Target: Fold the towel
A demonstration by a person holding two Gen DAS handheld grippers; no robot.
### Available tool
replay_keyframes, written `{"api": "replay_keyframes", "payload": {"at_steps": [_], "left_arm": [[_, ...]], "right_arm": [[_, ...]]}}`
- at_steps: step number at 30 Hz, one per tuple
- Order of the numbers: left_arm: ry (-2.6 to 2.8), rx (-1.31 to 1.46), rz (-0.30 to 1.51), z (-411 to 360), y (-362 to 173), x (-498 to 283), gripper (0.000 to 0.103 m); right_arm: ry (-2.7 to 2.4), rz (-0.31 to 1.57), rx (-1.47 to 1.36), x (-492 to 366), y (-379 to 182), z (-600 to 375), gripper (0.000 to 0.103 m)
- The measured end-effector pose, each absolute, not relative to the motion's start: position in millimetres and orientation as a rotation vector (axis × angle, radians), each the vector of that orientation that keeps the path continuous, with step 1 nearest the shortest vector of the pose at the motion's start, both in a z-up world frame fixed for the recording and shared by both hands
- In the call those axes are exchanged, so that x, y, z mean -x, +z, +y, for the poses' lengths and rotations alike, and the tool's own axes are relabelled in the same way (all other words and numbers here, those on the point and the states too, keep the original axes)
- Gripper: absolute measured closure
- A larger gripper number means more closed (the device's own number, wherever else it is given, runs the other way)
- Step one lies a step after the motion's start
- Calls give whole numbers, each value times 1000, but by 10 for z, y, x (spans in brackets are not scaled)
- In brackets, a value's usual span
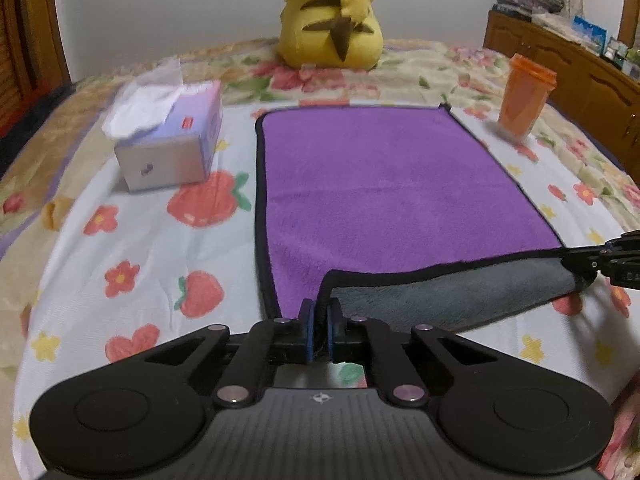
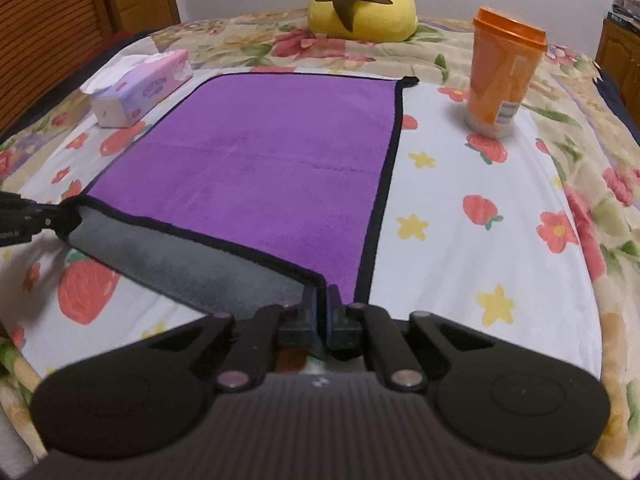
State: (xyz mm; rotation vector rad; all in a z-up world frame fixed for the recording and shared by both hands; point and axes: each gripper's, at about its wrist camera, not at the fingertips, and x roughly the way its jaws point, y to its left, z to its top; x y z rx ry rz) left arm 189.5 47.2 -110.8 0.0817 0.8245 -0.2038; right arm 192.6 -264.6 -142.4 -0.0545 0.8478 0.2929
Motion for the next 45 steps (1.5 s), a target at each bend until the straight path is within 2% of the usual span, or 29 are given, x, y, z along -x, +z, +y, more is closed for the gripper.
{"api": "replay_keyframes", "payload": {"at_steps": [22, 45], "left_arm": [[-224, -42, 672, 445, -793, -1844, 94], [-210, -22, 674, 520, -837, -2218, 95]], "right_arm": [[304, 699, 16, -2009, -1162, -2744, 99], [359, 617, 48, -2317, -1074, -2719, 99]]}}
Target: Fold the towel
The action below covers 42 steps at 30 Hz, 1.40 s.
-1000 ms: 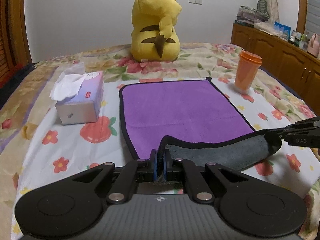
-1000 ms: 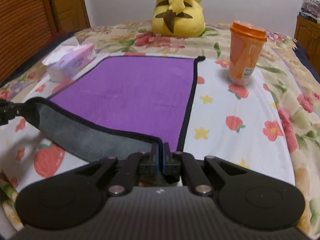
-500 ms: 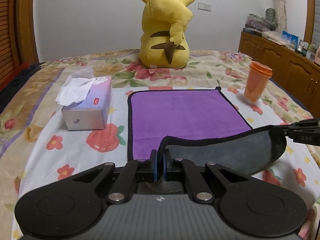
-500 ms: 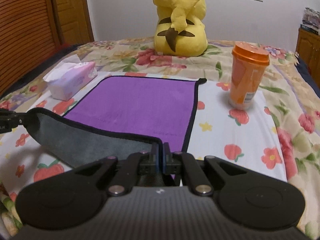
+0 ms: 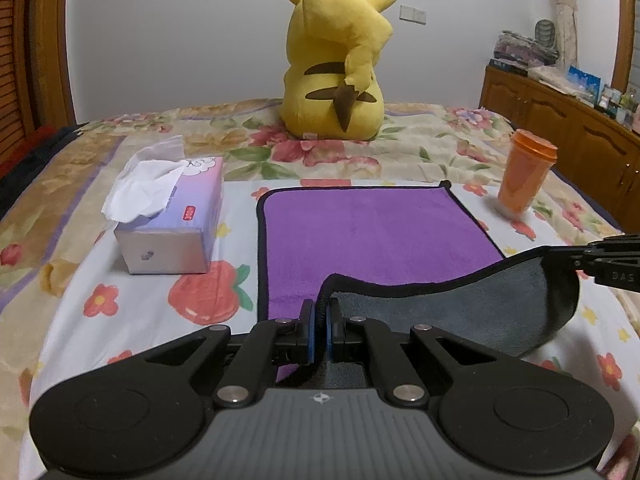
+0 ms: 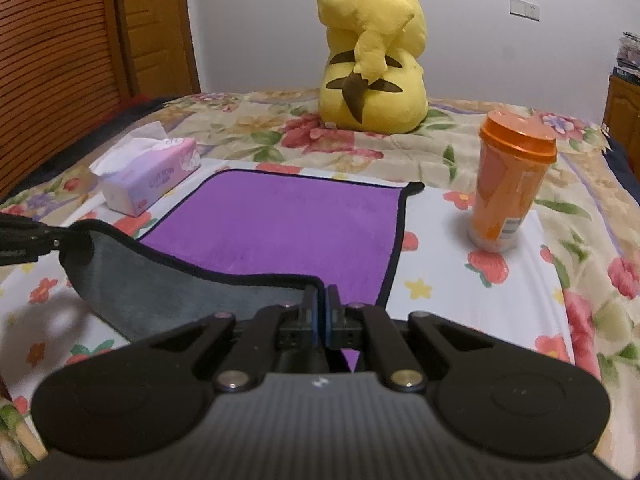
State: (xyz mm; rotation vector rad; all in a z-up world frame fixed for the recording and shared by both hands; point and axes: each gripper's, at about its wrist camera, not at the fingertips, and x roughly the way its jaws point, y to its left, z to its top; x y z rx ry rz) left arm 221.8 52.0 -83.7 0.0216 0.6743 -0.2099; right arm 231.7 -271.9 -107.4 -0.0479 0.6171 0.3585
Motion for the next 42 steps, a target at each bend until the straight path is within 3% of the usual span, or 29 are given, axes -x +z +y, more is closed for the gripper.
{"api": "replay_keyframes", "payload": {"at_steps": [42], "left_arm": [[-206, -38, 594, 502, -802, -2751, 95]], "right_arm": [[397, 576, 96, -2833, -1170, -2728, 99]]}}
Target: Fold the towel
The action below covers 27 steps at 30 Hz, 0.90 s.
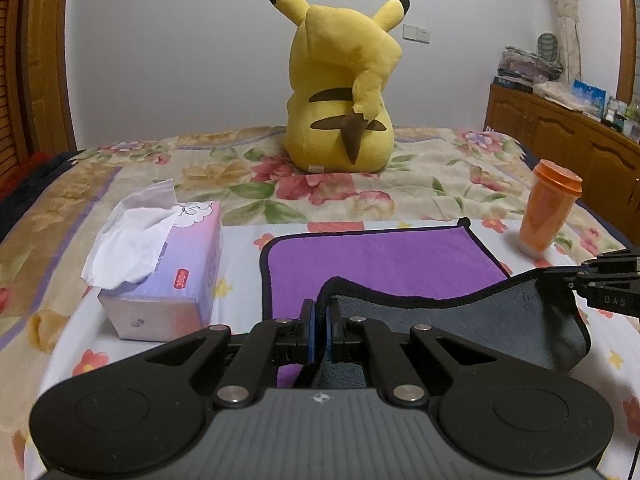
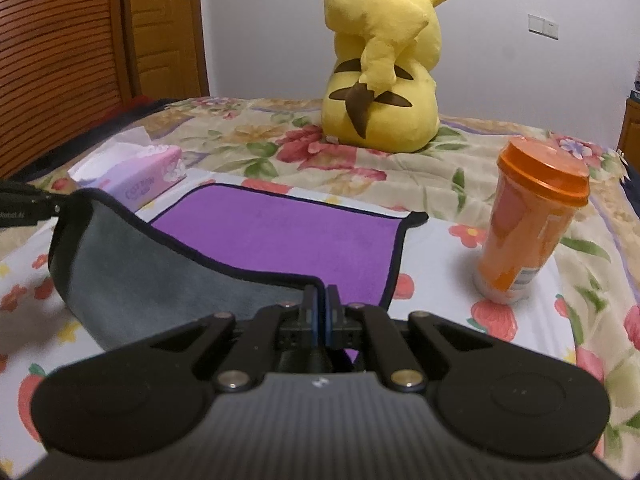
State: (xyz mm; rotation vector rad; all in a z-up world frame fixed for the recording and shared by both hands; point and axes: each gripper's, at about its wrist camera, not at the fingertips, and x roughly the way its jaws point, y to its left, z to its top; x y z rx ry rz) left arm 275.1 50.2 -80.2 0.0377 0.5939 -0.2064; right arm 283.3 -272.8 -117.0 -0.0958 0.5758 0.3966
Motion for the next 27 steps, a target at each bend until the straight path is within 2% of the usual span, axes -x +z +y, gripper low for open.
{"api": "replay_keyframes", "payload": {"at_steps": [27], "left_arm": [[-206, -33, 536, 427, -687, -3274, 95]], "right_arm": [[397, 480, 186, -3261, -997, -2614, 99]]}}
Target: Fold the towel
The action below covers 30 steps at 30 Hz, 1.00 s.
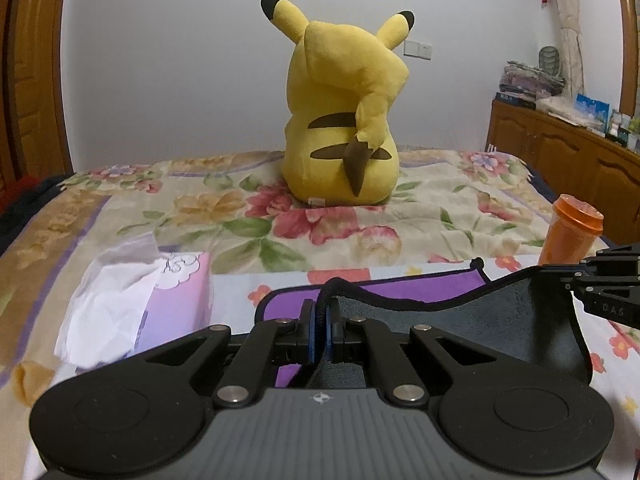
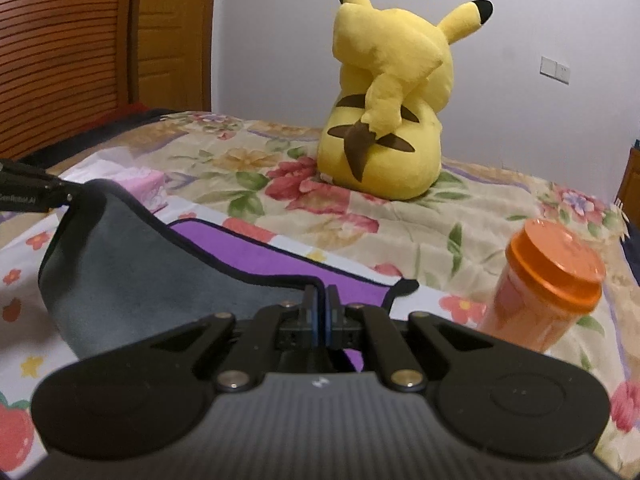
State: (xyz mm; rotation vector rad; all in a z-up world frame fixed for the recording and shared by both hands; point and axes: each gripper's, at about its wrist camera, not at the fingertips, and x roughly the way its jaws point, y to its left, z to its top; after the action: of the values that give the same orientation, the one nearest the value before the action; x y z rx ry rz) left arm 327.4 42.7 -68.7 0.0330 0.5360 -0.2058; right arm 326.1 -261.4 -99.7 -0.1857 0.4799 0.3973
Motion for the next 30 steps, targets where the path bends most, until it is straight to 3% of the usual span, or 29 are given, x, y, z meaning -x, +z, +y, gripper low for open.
{"api": "replay_keyframes", "payload": {"at_steps": [30], "left_arm": [[-117, -81, 521, 388, -888, -4058, 95]], "right_arm": [[292, 418, 238, -3926, -1130, -2518, 99]]}}
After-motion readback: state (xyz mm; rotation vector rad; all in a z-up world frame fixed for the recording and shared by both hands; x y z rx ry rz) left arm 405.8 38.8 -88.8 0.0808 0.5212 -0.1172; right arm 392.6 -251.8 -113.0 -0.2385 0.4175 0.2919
